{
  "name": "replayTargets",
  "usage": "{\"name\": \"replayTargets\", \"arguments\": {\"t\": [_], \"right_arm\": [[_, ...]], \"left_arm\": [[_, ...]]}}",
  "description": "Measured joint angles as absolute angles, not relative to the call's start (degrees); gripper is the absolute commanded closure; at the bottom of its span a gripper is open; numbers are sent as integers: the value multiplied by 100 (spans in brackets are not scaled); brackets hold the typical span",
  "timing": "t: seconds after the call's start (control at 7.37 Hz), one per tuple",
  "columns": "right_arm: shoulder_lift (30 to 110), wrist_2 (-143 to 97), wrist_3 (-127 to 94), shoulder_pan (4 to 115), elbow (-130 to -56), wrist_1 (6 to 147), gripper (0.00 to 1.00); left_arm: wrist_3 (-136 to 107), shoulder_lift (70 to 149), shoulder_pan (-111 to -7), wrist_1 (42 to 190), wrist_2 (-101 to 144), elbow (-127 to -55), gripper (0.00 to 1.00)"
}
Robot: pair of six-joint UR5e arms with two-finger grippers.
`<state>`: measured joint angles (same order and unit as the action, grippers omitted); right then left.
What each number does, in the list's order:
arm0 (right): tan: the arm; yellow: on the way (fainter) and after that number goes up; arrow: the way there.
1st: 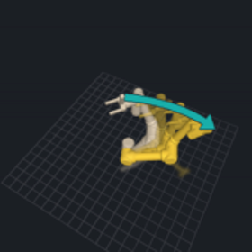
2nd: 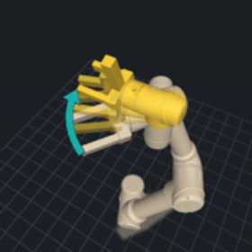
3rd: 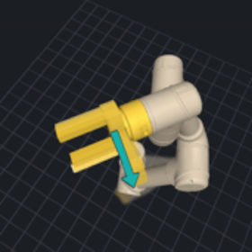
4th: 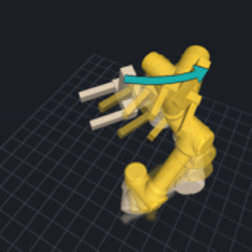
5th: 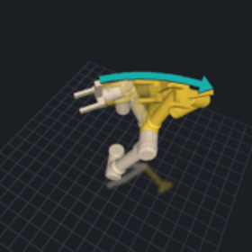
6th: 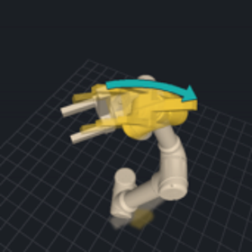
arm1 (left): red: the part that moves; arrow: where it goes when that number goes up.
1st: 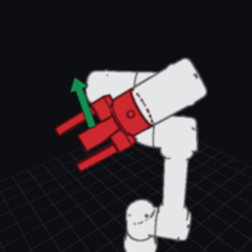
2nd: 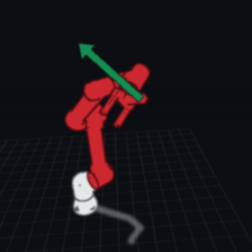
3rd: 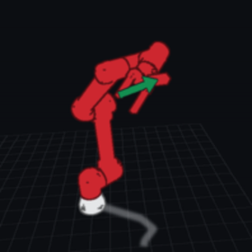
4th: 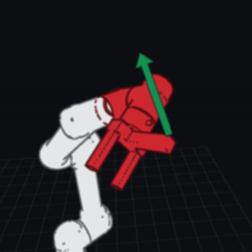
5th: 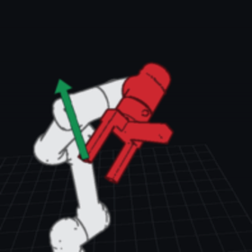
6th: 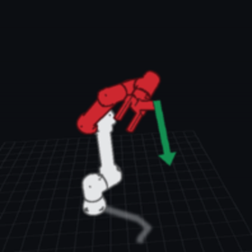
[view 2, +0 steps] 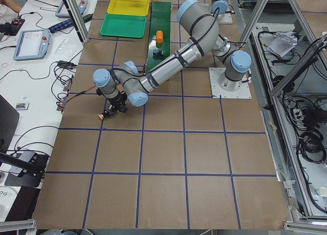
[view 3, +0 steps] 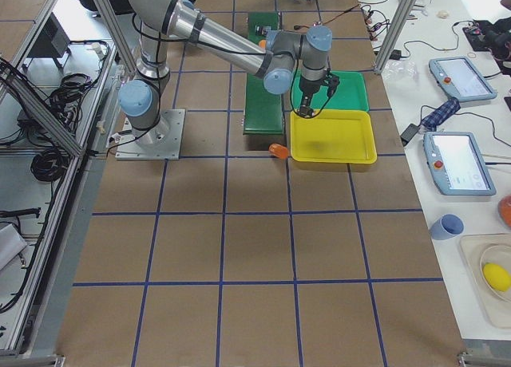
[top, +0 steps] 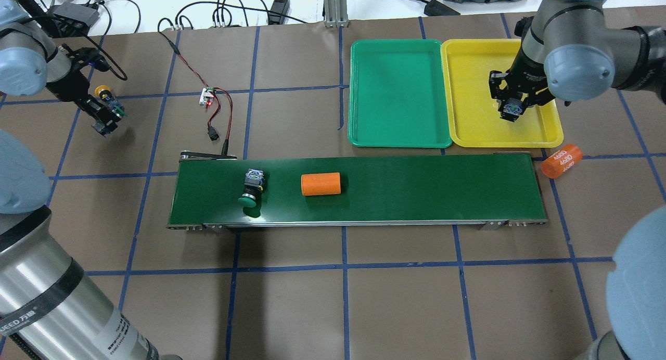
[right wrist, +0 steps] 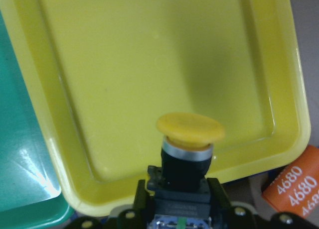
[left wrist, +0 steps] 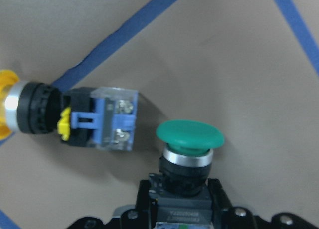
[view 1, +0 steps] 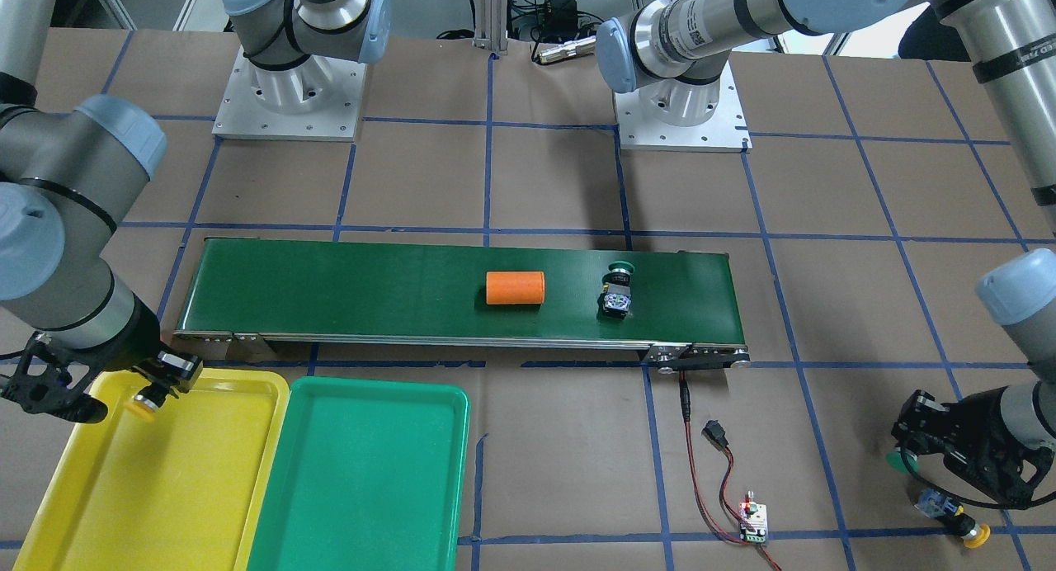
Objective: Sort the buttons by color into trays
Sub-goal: 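Lift yellow button into yellow tray with right gripper while left grasps green button, then place green button on belt with left gripper while right gripper releases and rises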
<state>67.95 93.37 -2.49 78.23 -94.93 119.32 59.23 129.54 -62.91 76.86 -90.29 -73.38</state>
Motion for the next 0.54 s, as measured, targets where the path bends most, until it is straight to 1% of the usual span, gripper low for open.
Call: {"name": "replayTargets", "arguments": {"t": [0.14,0.27,0.41,0.54], "right_arm": [[6629,9334,323,7679,-9492,12209,87],[6484,9320,728,7544,-9492,12364,79],[6374,9310,905,7467,-9492,12467,51],[6267,9318,985,7435,-9492,12631,13]], "left_arm": [[5299,12574,-6514,8236,-8996,-7473,100],[4561,12148,-6814,8609,-8974,-7761,100],[3802,11705,-7174,8759,-8963,-8183,100],[3131,11256,-7533,8793,-8961,-8663,100]]}}
